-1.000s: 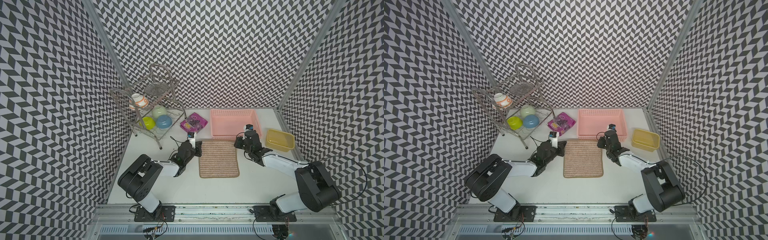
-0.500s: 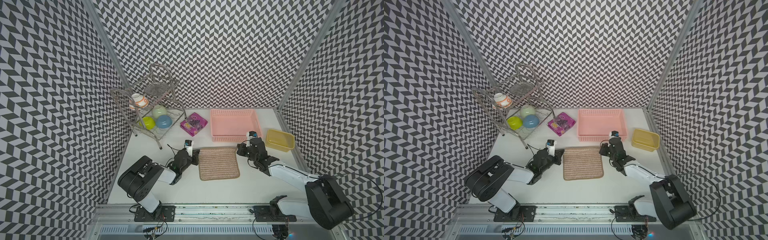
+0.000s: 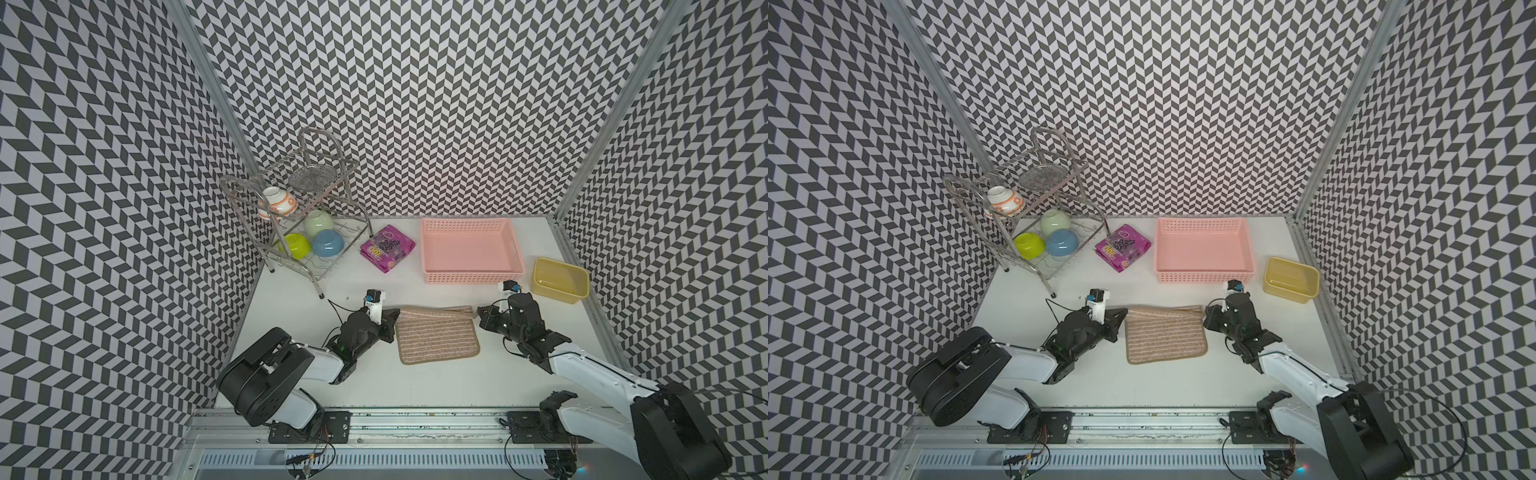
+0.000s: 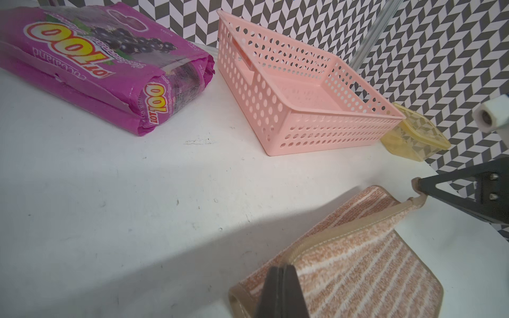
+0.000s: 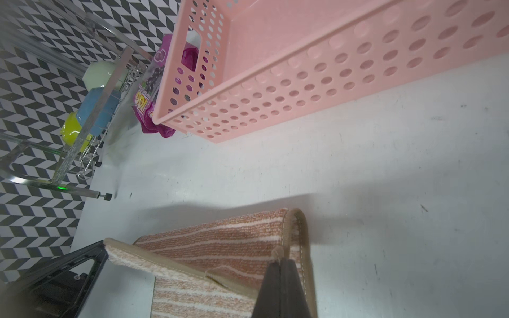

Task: Fold the square dishcloth
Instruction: Fold the cleaning item at the center of the board.

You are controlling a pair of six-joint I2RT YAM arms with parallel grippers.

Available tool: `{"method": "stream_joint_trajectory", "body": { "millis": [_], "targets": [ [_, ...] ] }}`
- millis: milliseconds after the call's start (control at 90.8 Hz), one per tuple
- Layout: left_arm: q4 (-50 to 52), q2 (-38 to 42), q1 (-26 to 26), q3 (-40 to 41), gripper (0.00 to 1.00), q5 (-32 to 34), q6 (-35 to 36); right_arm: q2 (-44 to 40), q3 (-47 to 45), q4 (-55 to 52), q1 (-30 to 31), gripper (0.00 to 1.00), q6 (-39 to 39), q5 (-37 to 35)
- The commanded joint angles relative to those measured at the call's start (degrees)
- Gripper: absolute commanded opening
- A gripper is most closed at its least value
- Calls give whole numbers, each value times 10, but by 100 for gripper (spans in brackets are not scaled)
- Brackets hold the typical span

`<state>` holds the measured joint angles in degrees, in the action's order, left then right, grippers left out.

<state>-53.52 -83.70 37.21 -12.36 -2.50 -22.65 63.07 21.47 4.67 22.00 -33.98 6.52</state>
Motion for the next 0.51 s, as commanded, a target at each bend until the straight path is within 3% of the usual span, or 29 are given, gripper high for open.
{"method": "stream_joint_trajectory", "body": {
  "millis": [0, 496],
  "targets": [
    [10, 24, 10, 11, 0, -1, -12, -18, -2, -13, 0, 0, 7, 6],
    [76, 95, 86, 50, 0, 44, -55, -54, -1, -83, 0, 0, 20, 45]
  ]
}}
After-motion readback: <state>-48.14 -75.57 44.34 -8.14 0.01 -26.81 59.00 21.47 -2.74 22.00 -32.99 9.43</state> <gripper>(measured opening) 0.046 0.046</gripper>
